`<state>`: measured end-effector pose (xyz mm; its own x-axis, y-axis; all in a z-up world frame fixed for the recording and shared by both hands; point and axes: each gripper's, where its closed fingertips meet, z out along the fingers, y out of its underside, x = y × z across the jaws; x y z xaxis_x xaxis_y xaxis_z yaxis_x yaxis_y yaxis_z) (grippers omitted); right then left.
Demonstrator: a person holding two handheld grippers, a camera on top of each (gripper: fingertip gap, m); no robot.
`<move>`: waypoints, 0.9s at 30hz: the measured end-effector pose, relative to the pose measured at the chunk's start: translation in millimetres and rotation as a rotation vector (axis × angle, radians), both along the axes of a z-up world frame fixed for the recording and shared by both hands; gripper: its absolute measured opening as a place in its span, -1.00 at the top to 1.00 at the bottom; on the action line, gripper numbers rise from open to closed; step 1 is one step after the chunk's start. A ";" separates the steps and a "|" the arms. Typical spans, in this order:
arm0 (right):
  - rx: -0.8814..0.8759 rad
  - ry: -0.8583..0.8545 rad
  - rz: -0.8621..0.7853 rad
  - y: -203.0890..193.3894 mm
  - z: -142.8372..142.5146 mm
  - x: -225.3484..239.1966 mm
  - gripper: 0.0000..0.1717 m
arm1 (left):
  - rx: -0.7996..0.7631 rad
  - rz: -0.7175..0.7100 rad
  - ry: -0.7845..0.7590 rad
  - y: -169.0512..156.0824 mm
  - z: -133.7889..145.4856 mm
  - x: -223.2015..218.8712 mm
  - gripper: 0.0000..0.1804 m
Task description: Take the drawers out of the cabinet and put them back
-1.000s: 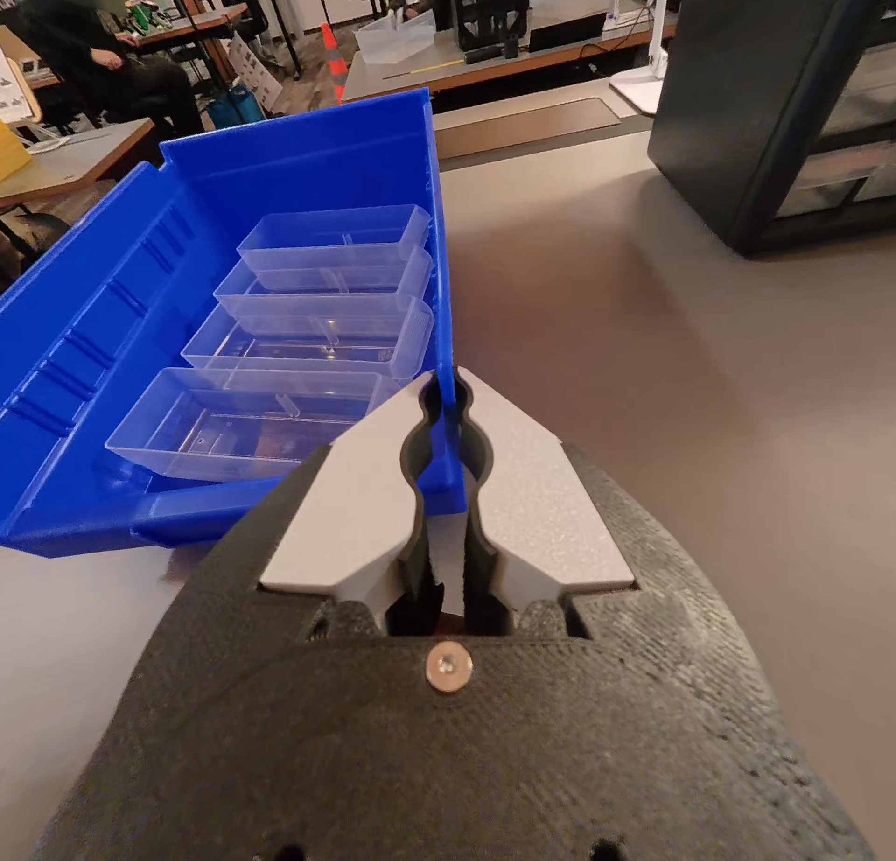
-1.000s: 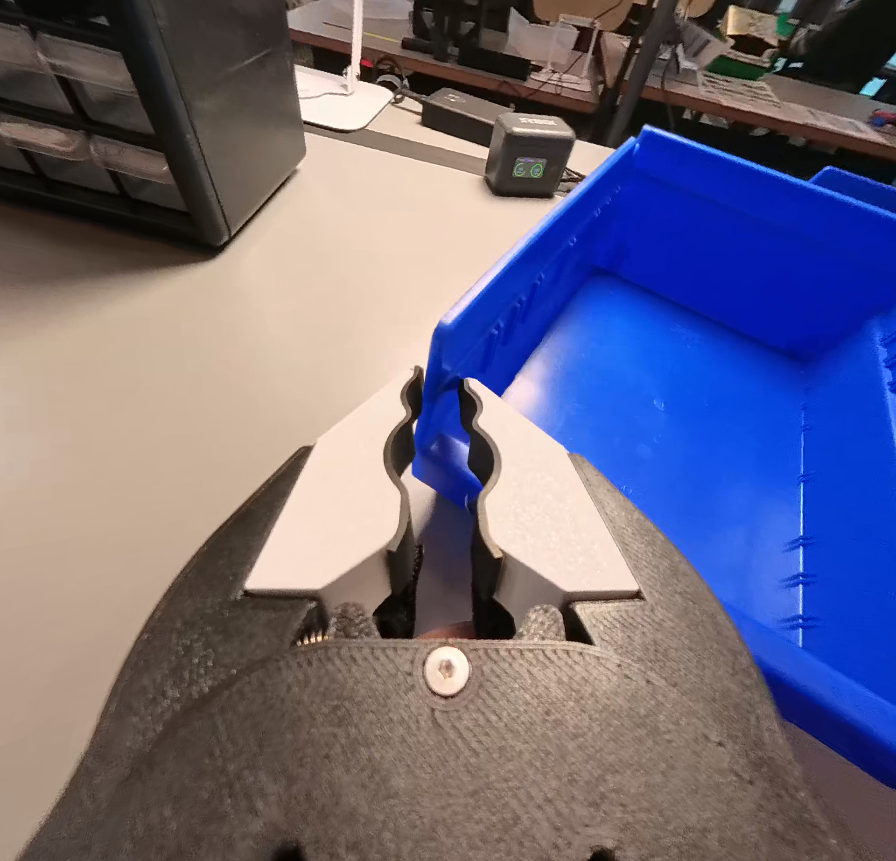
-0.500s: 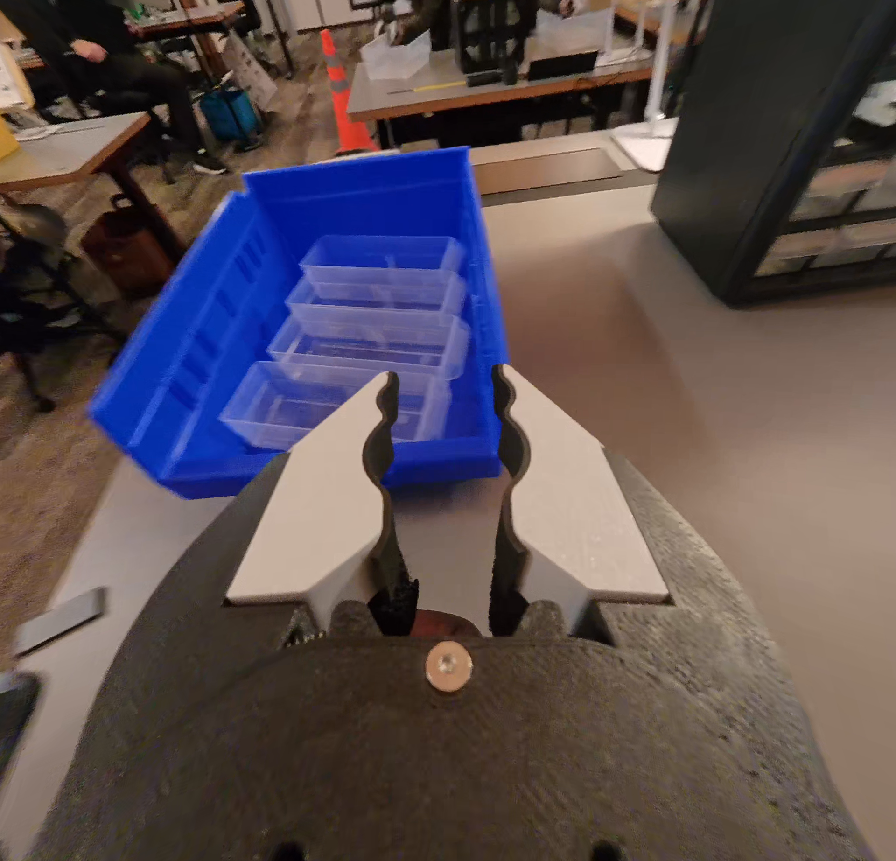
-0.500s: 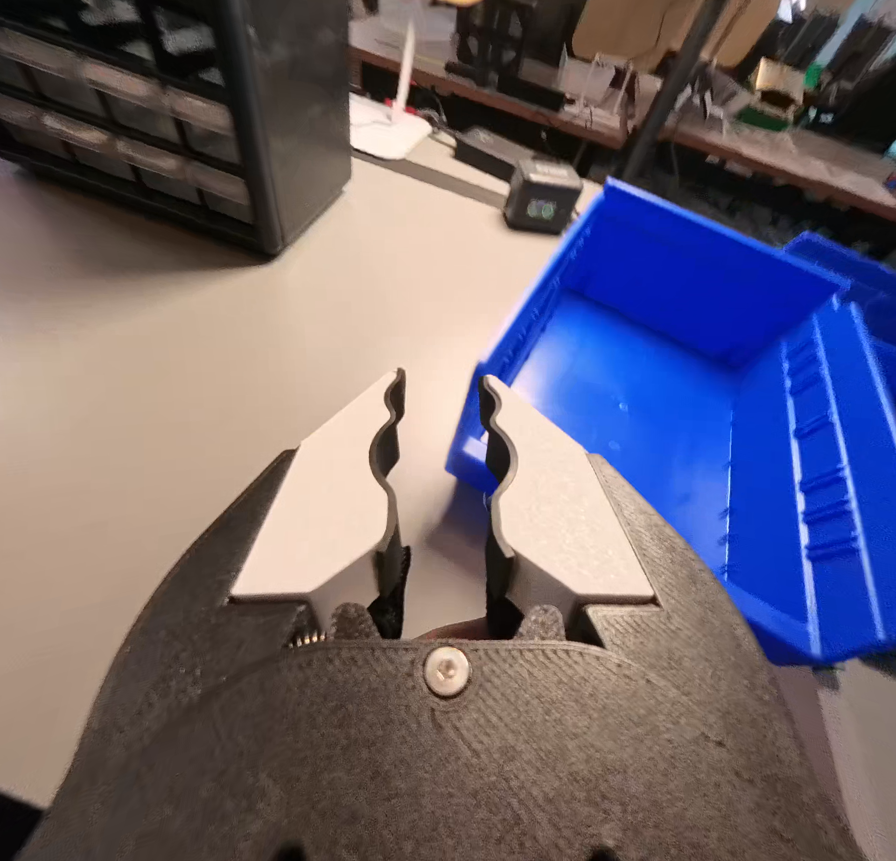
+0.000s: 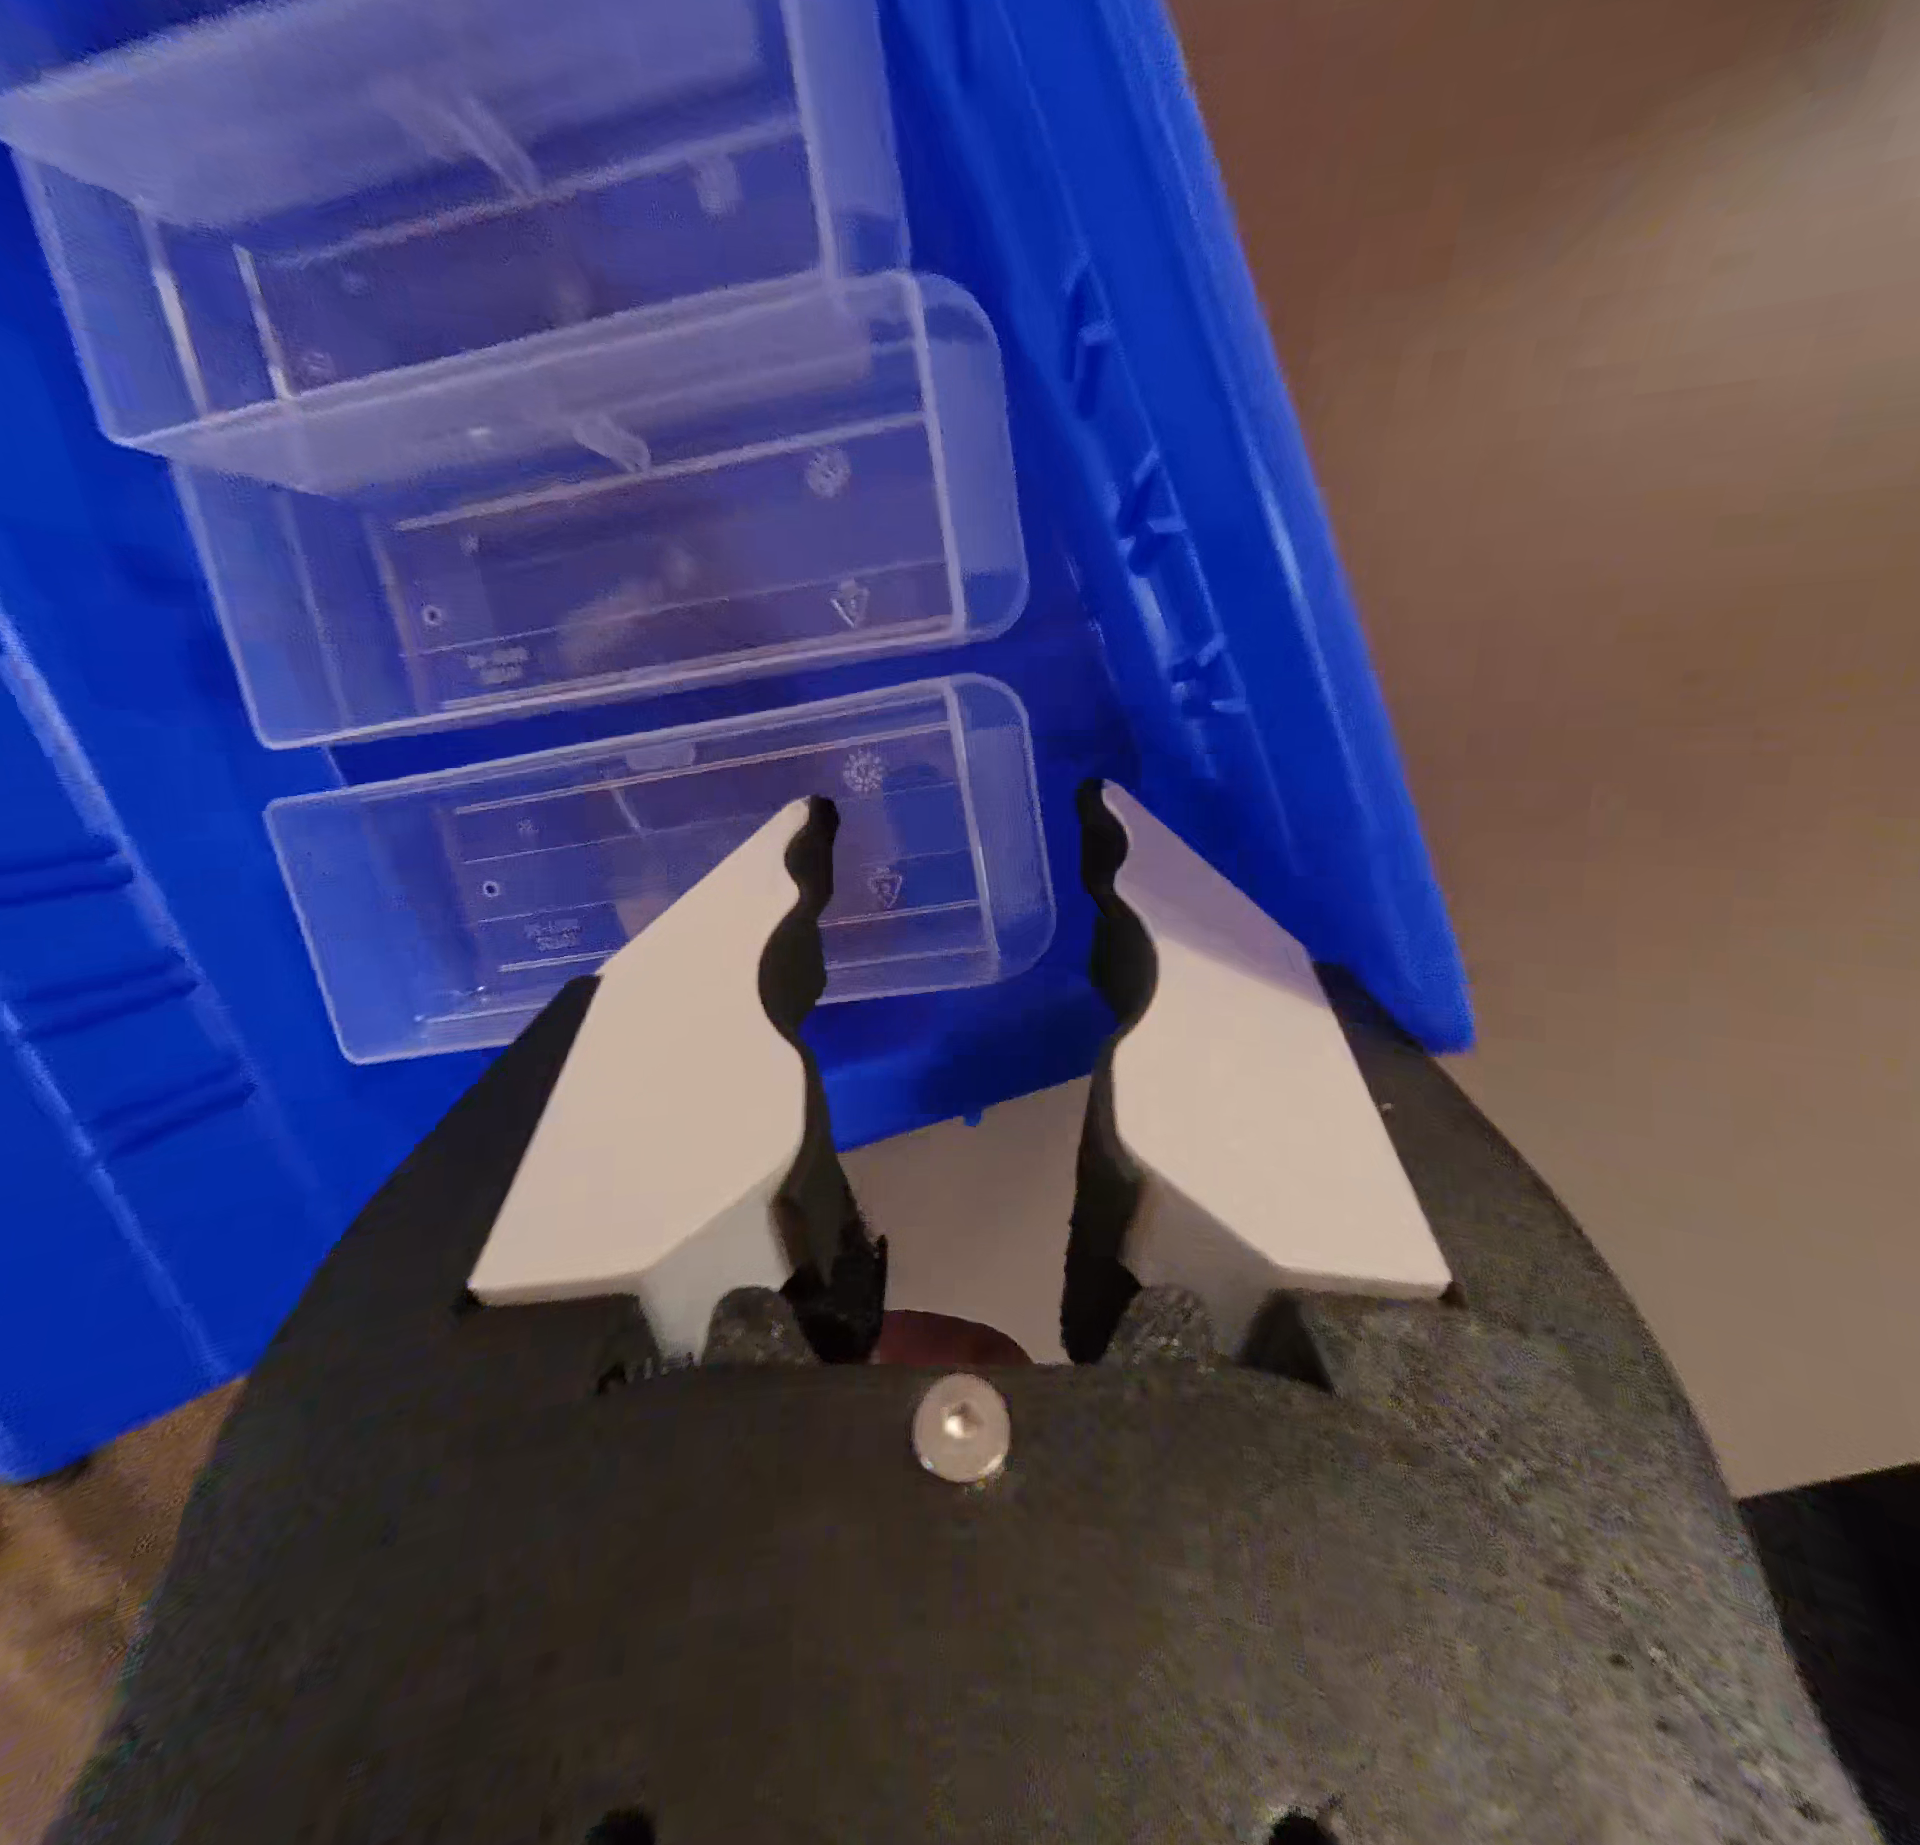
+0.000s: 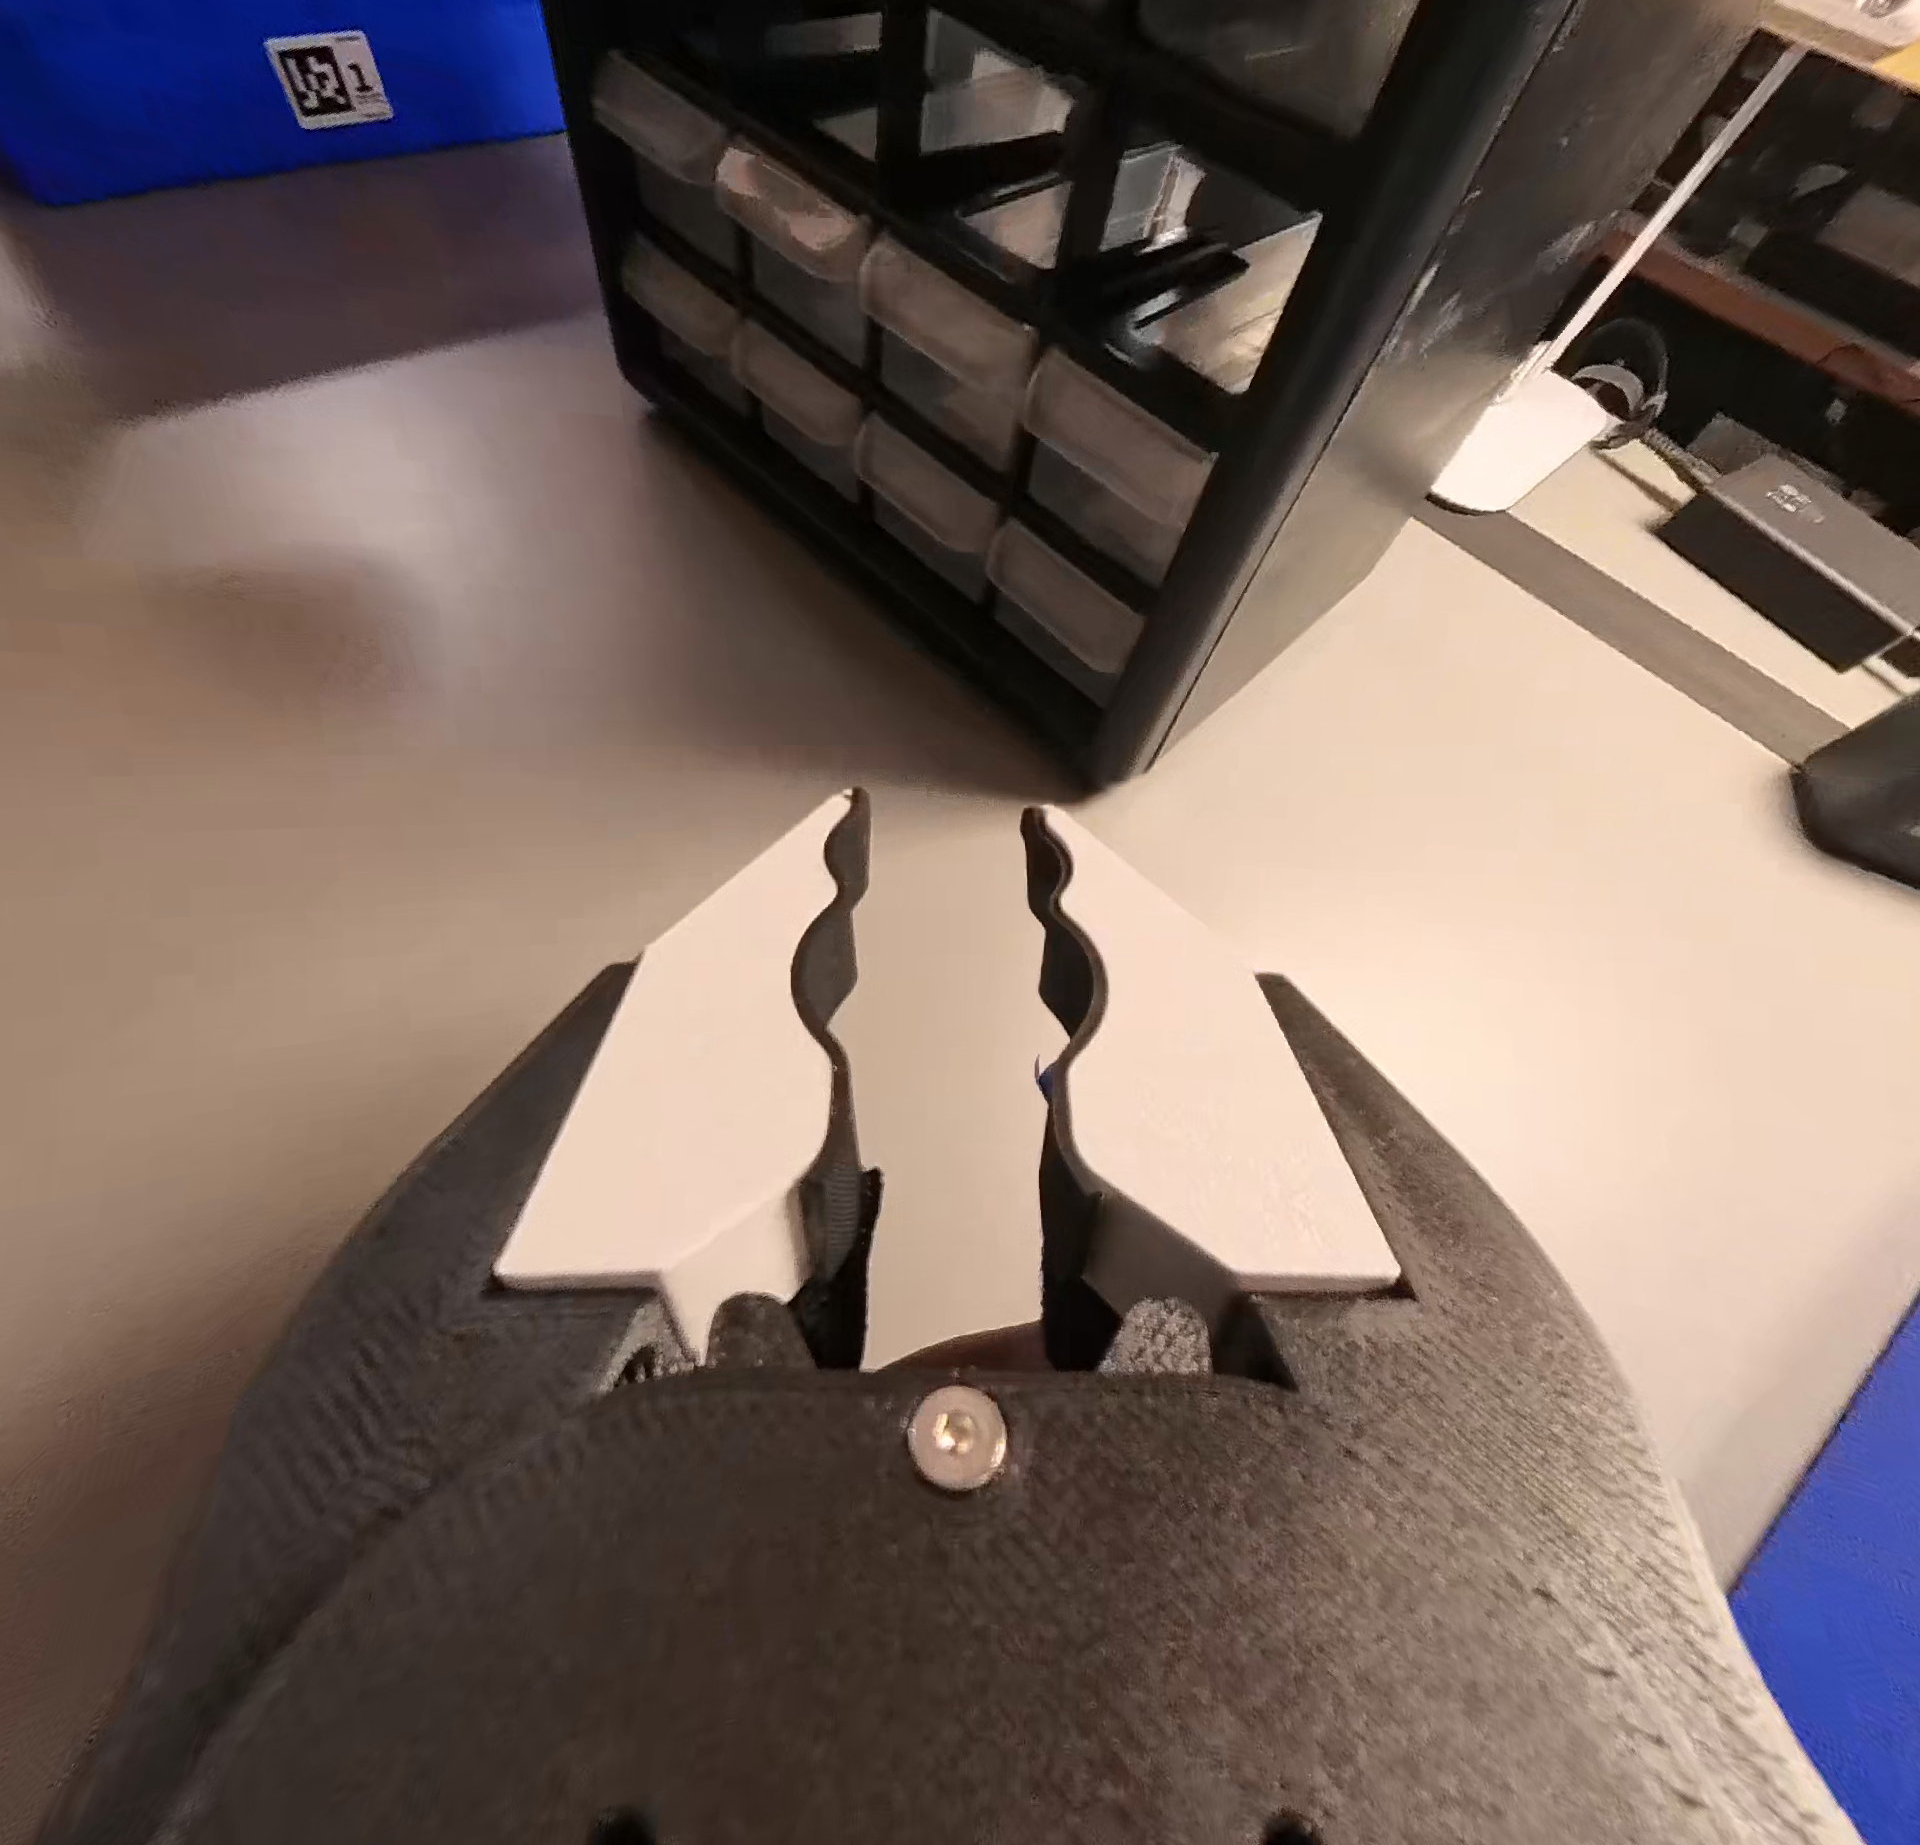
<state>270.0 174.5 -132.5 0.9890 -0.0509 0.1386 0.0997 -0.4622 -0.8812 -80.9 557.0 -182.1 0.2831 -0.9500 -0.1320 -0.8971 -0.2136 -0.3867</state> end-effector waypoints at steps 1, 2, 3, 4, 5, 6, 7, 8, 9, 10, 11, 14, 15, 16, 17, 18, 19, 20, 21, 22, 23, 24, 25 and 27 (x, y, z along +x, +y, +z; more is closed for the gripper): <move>0.003 0.004 -0.009 6.9 -1.7 6.2 0.63 | -0.007 -0.013 0.055 1.6 -6.7 -1.6 0.47; 0.008 0.014 -0.019 12.9 -4.0 12.6 0.63 | -0.018 -0.023 0.102 3.4 -12.4 -3.3 0.48; 0.017 0.023 -0.035 17.7 -7.2 19.6 0.63 | -0.042 -0.030 0.114 3.3 -14.8 -1.3 0.57; 0.027 0.037 -0.054 21.2 -11.2 26.3 0.63 | -0.066 -0.039 0.110 2.3 -15.4 1.9 0.65; 0.039 0.053 -0.073 23.4 -16.0 32.1 0.63 | -0.083 -0.052 0.119 0.8 -16.3 2.7 0.74; 0.052 0.074 -0.089 24.1 -21.1 36.1 0.63 | -0.085 -0.060 0.128 0.4 -16.6 2.7 0.82; 0.059 0.100 -0.098 23.4 -26.7 37.5 0.63 | -0.069 -0.062 0.139 1.7 -16.4 1.5 0.83; 0.050 0.120 -0.101 21.2 -31.2 37.4 0.64 | -0.049 -0.064 0.154 2.6 -15.5 -1.3 0.83; 0.060 0.115 -0.105 18.5 -29.5 37.5 0.63 | -0.023 -0.066 0.167 3.3 -13.8 -5.1 0.83; 0.095 0.096 -0.106 16.0 -23.9 38.0 0.63 | 0.008 -0.064 0.169 4.1 -9.8 -7.9 0.83; 0.123 0.089 -0.099 13.4 -19.4 37.5 0.64 | 0.037 -0.057 0.160 4.5 -4.0 -10.0 0.83; 0.178 0.122 -0.098 8.0 -11.5 39.5 0.64 | 0.156 -0.050 0.135 4.0 26.4 -16.8 0.85; 0.191 0.141 -0.100 7.2 -9.9 40.9 0.65 | 0.196 -0.049 0.118 1.7 41.1 -17.5 0.84; 0.199 0.162 -0.103 6.6 -9.1 42.6 0.65 | 0.235 -0.051 0.096 -2.0 57.6 -16.9 0.84; 0.205 0.184 -0.109 6.1 -8.7 44.7 0.66 | 0.280 -0.057 0.069 -6.3 76.2 -15.0 0.84; 0.211 0.204 -0.115 5.4 -8.2 46.7 0.66 | 0.325 -0.067 0.040 -12.4 95.9 -11.9 0.85; 0.219 0.220 -0.119 4.7 -7.5 48.4 0.66 | 0.366 -0.091 0.007 -21.9 115.7 -6.4 0.85; 0.227 0.233 -0.123 4.1 -6.6 49.7 0.66 | 0.395 -0.134 -0.038 -36.2 134.3 3.0 0.85; 0.231 0.243 -0.124 3.8 -6.2 50.4 0.66 | 0.407 -0.196 -0.093 -55.5 150.3 16.4 0.85; 0.230 0.249 -0.123 3.7 -6.5 50.6 0.66 | 0.400 -0.275 -0.150 -79.6 161.7 32.9 0.85; 0.229 0.251 -0.122 3.8 -6.7 50.6 0.66 | 0.376 -0.367 -0.196 -106.8 167.1 50.5 0.85; 0.227 0.248 -0.121 4.1 -7.0 50.2 0.66 | 0.342 -0.466 -0.227 -135.6 166.6 68.0 0.85; 0.223 0.241 -0.119 4.5 -7.3 49.4 0.67 | 0.297 -0.565 -0.247 -165.0 160.5 85.1 0.85; 0.220 0.223 -0.115 4.9 -7.3 47.8 0.67 | 0.170 -0.746 -0.259 -222.8 135.0 117.0 0.85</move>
<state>317.8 179.4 -139.8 0.9798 -0.1689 -0.1072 -0.1486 -0.2557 -0.9553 36.1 334.2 -47.1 -0.3762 -0.8736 -0.3086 -0.6574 0.4864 -0.5755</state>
